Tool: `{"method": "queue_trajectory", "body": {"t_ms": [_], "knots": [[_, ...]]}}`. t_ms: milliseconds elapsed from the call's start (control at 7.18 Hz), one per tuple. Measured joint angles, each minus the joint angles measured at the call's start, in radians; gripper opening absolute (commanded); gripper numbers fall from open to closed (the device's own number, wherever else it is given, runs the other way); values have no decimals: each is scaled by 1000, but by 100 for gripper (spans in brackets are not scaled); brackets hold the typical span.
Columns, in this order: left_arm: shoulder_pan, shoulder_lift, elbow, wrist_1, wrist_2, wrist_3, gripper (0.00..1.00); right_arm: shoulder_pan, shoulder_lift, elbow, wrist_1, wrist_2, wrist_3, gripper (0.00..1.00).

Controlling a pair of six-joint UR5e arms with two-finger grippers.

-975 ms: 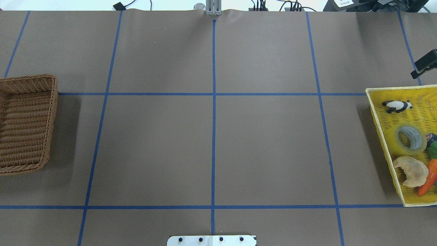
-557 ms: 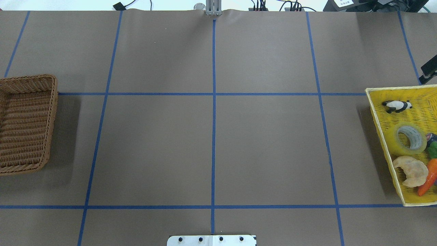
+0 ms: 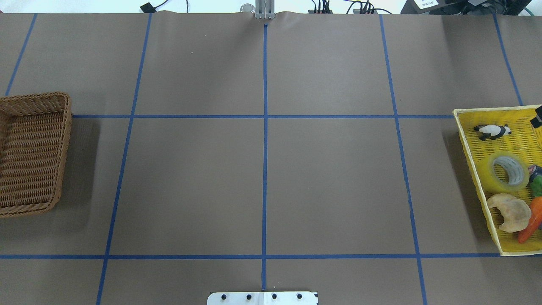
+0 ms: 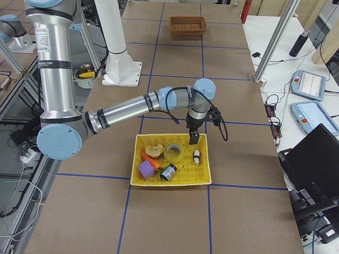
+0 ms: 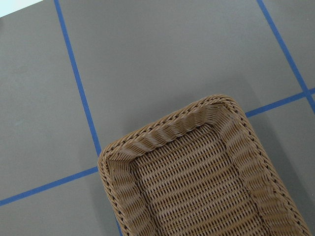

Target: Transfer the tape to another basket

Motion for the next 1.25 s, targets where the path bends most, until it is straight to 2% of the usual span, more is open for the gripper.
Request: {"method": "queue_trajectory", "body": {"t_ms": [139, 278, 418, 696, 975, 1114, 1253], "knots": [[0, 3, -11, 0, -1, 0, 98, -21, -71, -42, 184, 3, -22, 100], [0, 4, -21, 0, -1, 0, 98, -59, -113, -79, 310, 3, -33, 100], [0, 4, -26, 0, 0, -2, 98, -103, -131, -99, 368, 0, -44, 100], [1, 4, -32, 0, -2, -20, 98, -176, -136, -118, 398, -7, -68, 100], [1, 16, -41, -1, -2, -26, 98, -198, -122, -165, 400, -17, -114, 99], [1, 20, -47, 0, -3, -27, 98, -200, -106, -198, 401, -21, -140, 95], [2, 22, -55, 1, -4, -29, 98, -201, -83, -235, 401, -24, -154, 71]]}}
